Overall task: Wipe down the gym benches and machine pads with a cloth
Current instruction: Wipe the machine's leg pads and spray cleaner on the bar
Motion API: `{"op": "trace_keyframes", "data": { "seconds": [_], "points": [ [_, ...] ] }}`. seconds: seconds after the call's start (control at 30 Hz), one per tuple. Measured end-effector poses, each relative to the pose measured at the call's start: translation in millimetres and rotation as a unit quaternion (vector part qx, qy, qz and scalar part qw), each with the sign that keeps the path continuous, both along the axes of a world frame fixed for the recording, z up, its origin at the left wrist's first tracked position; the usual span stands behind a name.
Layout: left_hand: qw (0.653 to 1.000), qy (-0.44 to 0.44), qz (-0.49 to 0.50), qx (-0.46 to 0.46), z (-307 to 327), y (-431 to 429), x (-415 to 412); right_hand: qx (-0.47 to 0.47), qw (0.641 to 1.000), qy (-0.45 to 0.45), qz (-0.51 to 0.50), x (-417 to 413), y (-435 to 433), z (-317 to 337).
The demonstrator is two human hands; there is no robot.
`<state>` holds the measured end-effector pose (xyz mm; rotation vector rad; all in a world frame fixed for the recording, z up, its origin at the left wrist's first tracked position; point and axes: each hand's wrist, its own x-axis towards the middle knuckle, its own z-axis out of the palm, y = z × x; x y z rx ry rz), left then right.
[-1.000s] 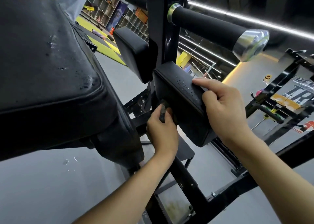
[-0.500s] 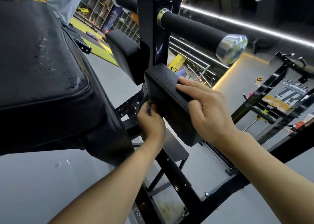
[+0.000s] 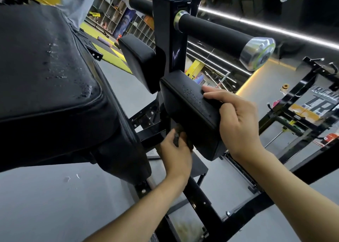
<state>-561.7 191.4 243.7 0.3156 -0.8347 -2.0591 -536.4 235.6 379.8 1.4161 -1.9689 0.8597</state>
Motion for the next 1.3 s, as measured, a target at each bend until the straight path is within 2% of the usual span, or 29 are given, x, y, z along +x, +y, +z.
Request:
{"op": "trace_keyframes", "data": {
  "seconds": [0.13,0.27,0.33,0.4,0.47,0.5,0.6,0.77,0.83,0.9,1.1,1.2,1.3],
  "points": [
    [0.996,-0.052,0.053,0.054,20.2,-35.2,-18.8,0.007,1.000,0.027,-0.004,-2.8,1.3,0.2],
    [0.994,-0.025,0.072,-0.080,11.9,-8.6,18.9,0.022,0.995,0.097,0.000,-2.8,-0.4,-1.3],
    [0.994,-0.039,0.075,-0.070,13.9,-19.2,11.8,0.091,0.992,0.091,-0.013,1.2,6.0,5.5],
    [0.996,-0.059,0.065,-0.014,22.7,-39.2,-0.3,0.180,0.980,0.078,-0.027,4.1,17.4,11.1],
    [0.995,-0.085,0.054,0.005,28.7,-41.3,-0.6,0.211,0.973,0.093,-0.026,1.4,23.9,11.4],
    [0.994,-0.089,0.055,-0.012,26.5,-32.6,6.6,0.203,0.972,0.114,-0.026,-0.5,24.0,8.9],
    [0.995,-0.020,0.052,-0.084,15.6,-4.7,35.0,0.137,0.975,0.174,-0.017,-8.0,17.2,-2.3],
    [0.996,-0.056,0.064,0.014,30.0,-39.7,11.1,0.106,0.976,0.187,-0.020,-9.9,14.8,-6.5],
    [0.995,-0.059,0.084,-0.020,28.5,-27.8,24.4,0.097,0.977,0.189,-0.020,-9.5,13.6,-8.0],
    [0.996,-0.012,0.075,-0.054,25.6,-11.0,46.4,0.090,0.977,0.192,-0.021,-8.9,13.3,-8.4],
    [0.996,-0.043,0.079,-0.005,37.0,-36.8,33.3,0.089,0.978,0.189,-0.026,-7.5,13.9,-8.5],
    [0.992,0.001,0.103,-0.067,31.8,-12.7,59.1,0.074,0.979,0.190,-0.020,-8.1,13.3,-9.7],
    [0.989,-0.003,0.119,-0.090,31.0,-16.9,58.0,0.071,0.980,0.184,-0.021,-7.8,14.1,-10.7]
  ]
}}
